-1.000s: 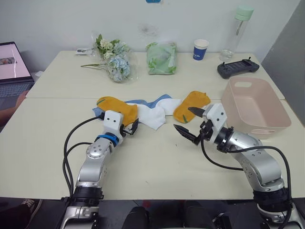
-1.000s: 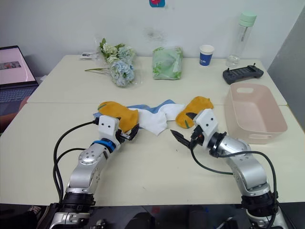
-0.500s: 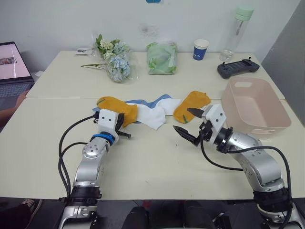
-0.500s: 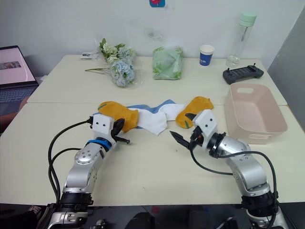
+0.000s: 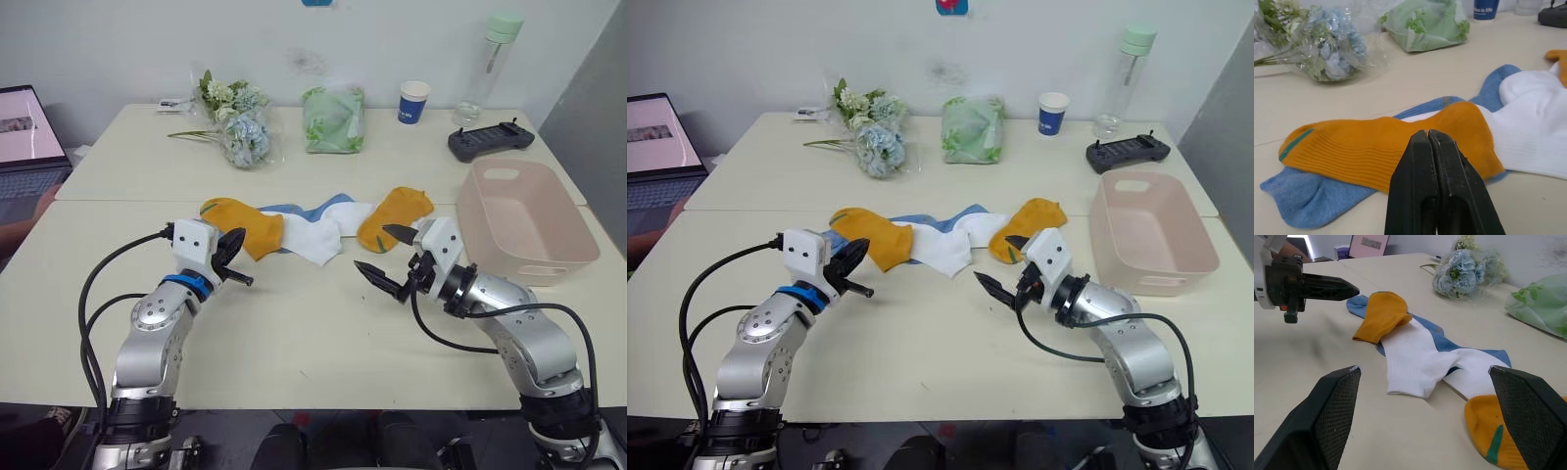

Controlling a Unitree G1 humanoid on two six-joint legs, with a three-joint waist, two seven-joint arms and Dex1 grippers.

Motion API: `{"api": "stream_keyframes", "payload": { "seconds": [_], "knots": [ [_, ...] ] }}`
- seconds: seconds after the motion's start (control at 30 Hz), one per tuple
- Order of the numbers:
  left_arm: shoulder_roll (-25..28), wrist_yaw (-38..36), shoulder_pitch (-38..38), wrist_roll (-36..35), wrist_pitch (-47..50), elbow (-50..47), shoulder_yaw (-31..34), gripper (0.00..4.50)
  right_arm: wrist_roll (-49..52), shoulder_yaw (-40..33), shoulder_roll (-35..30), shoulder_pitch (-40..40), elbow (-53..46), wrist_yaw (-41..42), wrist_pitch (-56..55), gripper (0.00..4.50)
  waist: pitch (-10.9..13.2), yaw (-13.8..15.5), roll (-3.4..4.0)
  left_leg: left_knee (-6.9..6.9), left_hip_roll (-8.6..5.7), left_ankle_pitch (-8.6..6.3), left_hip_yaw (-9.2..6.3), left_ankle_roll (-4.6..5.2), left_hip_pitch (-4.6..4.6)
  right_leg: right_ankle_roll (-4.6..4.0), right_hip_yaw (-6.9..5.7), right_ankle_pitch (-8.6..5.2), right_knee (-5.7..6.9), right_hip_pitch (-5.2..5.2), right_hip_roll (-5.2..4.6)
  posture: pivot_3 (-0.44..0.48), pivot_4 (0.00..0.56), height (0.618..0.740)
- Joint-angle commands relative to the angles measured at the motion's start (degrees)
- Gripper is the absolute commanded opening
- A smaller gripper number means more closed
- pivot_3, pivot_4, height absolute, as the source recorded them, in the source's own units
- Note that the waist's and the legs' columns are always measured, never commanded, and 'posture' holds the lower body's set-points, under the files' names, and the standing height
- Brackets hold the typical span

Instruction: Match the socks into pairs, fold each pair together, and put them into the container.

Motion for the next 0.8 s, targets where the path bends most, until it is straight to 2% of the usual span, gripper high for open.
{"api": "stream_keyframes", "payload": {
  "seconds": [0.03, 0.27, 0.37, 0.67, 0.8],
  "knots": [
    [0.48, -1.09, 0.65, -2.08, 0.77, -3.62, 1.25, 0.01, 0.43, -0.36, 0.16, -0.03, -2.70, -0.30, -0.86, 4.50, 0.00, 0.01, 0.00, 0.00, 0.00, 0.00, 0.00, 0.00, 0.00, 0.00, 0.00, 0.00, 0.00, 0.00, 0.00, 0.000, 0.150, 0.740],
    [-0.45, -0.69, 2.50, -2.15, 2.09, -6.27, -0.19, 0.01, 0.53, -0.78, 0.02, 0.20, -3.10, -0.44, -0.43, 4.50, 0.00, 0.02, 0.00, -0.01, 0.00, 0.00, 0.00, 0.00, -0.02, 0.00, 0.01, 0.00, -0.07, 0.00, 0.00, 0.000, 0.150, 0.740],
    [-1.71, -0.54, 2.60, -1.07, 0.73, -4.02, -1.60, 0.56, 0.56, -0.83, 0.02, 0.15, -3.20, -0.55, -0.25, 4.50, 0.00, 0.02, 0.00, -0.01, 0.00, 0.00, 0.01, 0.00, 0.00, 0.00, 0.01, 0.00, -0.06, 0.04, 0.00, 0.000, 0.150, 0.740],
    [-7.14, 4.91, 4.42, 6.31, -7.55, 0.92, -5.48, 3.30, 0.54, -0.34, -0.72, 0.22, -4.68, 0.08, -0.05, 4.50, 0.00, 0.05, 0.00, -0.01, 0.00, 0.00, 0.01, 0.00, -0.01, 0.00, 0.02, 0.00, -0.09, 0.03, 0.00, 0.000, 0.150, 0.740],
    [-7.99, 5.79, 2.71, 9.08, -12.69, 4.57, -6.69, 4.46, 0.44, -0.59, -1.02, -0.04, -4.40, 0.12, -0.02, 4.50, 0.00, 0.07, -0.01, 0.00, -0.01, 0.00, 0.00, 0.00, -0.01, 0.00, -0.01, 0.00, -0.09, 0.04, 0.00, 0.000, 0.150, 0.740]
  ]
}}
